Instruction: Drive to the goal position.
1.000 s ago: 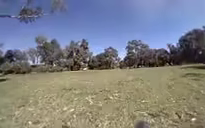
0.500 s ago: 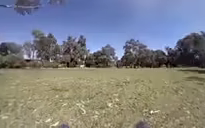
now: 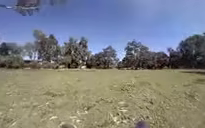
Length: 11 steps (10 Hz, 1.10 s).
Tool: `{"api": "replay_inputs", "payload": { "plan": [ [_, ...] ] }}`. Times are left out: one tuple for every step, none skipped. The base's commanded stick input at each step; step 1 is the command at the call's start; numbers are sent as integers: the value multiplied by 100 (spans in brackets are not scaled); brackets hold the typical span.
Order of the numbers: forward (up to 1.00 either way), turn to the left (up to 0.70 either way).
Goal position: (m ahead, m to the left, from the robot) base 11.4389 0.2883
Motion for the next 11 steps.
{"api": "replay_inputs", "payload": {
  "plan": [
    [100, 0],
    [100, 0],
    [100, 0],
    [100, 0],
    [100, 0],
    [100, 0],
    [100, 0],
    [100, 0],
    [100, 0],
    [100, 0],
    [100, 0]
  ]
}}
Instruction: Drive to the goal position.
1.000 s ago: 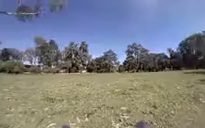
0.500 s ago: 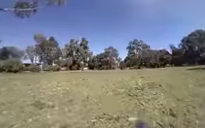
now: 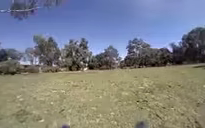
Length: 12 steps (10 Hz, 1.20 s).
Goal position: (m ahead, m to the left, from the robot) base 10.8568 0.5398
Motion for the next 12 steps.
{"api": "replay_inputs", "payload": {
  "plan": [
    [100, 0],
    [100, 0],
    [100, 0],
    [100, 0],
    [100, 0],
    [100, 0],
    [100, 0],
    [100, 0],
    [100, 0],
    [100, 0],
    [100, 0],
    [100, 0]
  ]
}}
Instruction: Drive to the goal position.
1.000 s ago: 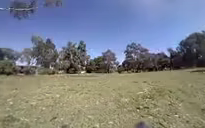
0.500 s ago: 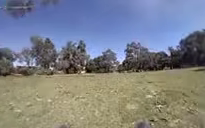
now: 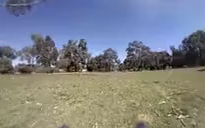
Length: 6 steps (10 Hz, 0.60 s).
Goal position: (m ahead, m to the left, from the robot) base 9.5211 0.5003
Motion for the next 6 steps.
{"api": "replay_inputs", "payload": {
  "plan": [
    [100, 0],
    [100, 0],
    [100, 0],
    [100, 0],
    [100, 0],
    [100, 0]
  ]
}}
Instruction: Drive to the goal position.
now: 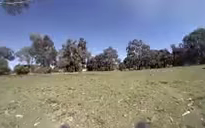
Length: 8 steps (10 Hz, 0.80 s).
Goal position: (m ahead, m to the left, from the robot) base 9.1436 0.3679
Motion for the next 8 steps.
{"api": "replay_inputs", "payload": {
  "plan": [
    [100, 0],
    [100, 0],
    [100, 0],
    [100, 0],
    [100, 0],
    [100, 0],
    [100, 0],
    [100, 0]
  ]
}}
